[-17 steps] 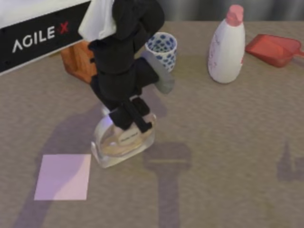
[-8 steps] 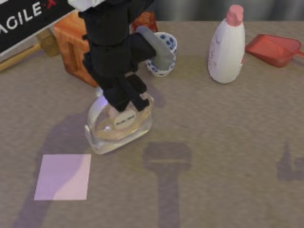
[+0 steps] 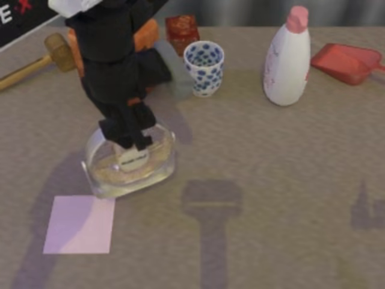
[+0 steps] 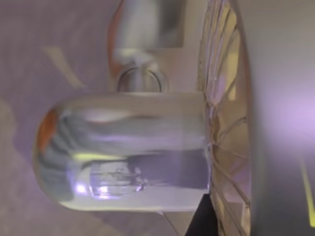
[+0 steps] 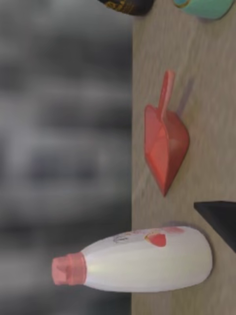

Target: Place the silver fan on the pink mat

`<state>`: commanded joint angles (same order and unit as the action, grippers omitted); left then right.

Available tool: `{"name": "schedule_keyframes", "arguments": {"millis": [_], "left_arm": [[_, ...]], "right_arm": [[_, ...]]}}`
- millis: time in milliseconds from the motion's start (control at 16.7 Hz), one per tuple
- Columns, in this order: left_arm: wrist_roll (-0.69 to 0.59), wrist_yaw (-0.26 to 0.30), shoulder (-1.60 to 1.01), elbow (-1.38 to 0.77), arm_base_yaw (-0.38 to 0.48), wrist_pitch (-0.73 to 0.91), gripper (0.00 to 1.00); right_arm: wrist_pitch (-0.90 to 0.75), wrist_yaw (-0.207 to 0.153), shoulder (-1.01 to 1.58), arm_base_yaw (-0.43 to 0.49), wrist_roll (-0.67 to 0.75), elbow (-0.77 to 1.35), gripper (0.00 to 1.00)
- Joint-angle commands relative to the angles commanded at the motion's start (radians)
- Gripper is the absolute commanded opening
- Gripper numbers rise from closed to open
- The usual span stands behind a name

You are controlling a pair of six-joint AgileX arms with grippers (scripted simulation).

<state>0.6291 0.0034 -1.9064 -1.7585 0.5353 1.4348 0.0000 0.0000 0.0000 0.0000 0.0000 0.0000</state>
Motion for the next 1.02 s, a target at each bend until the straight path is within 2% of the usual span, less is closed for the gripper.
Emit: {"name": "schedule_keyframes", "arguments": {"millis": [360,540,660,1020], "left_arm": [[0.422,0.006,0.246,0.288,-0.131,-0.037,0.00],[0.567,0.009,0.350,0.409,-0.184,-0.056,0.00],[0.611,0.010,0.389,0.451,-0.204,-0.065,0.00],[0.616,0.009,0.390,0.471,-0.203,-0.082,0.00]], "right_arm": [[0.000,0.000,0.000,0.000,0.000,0.000,1.00],[0.000,0.000,0.000,0.000,0.000,0.000,1.00],[0.000,0.000,0.000,0.000,0.000,0.000,1.00],[0.000,0.000,0.000,0.000,0.000,0.000,1.00]]}}
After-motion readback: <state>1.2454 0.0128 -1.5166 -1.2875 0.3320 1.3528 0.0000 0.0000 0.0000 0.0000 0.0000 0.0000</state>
